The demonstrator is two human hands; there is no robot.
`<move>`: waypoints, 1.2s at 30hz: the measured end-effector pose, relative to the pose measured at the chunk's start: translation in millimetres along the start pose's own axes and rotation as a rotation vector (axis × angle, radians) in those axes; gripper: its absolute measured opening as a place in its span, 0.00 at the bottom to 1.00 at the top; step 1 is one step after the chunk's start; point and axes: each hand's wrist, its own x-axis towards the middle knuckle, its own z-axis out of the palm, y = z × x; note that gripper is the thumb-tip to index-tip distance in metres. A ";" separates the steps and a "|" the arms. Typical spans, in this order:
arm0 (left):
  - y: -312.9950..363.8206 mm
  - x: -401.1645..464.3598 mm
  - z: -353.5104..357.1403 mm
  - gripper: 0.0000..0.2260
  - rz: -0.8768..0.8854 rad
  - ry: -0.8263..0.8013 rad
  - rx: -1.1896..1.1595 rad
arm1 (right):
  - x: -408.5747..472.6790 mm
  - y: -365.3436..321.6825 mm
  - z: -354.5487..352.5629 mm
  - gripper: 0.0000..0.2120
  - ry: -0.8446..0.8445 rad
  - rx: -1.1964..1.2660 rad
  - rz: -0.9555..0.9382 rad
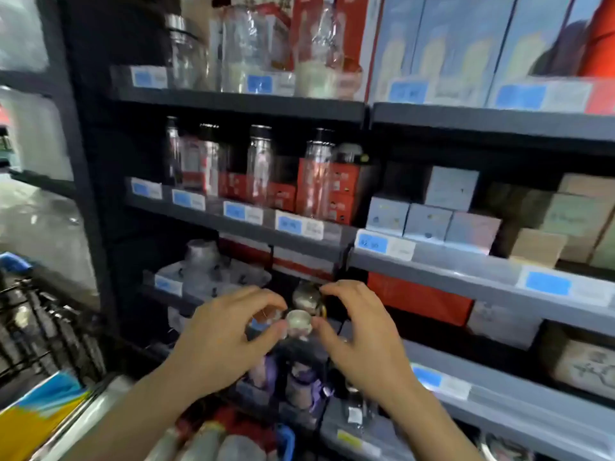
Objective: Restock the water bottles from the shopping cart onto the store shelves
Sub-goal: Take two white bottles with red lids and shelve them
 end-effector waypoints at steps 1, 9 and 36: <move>-20.4 -26.9 -2.9 0.10 -0.061 -0.050 -0.023 | -8.5 -11.9 27.1 0.25 -0.055 0.057 0.043; -139.6 -204.8 -3.8 0.03 -0.615 -0.220 -0.181 | -82.2 -70.2 200.6 0.21 -0.663 0.090 0.403; -173.5 -250.3 145.1 0.34 -0.947 -0.359 -0.375 | -182.2 -39.0 311.5 0.44 -0.420 0.062 0.901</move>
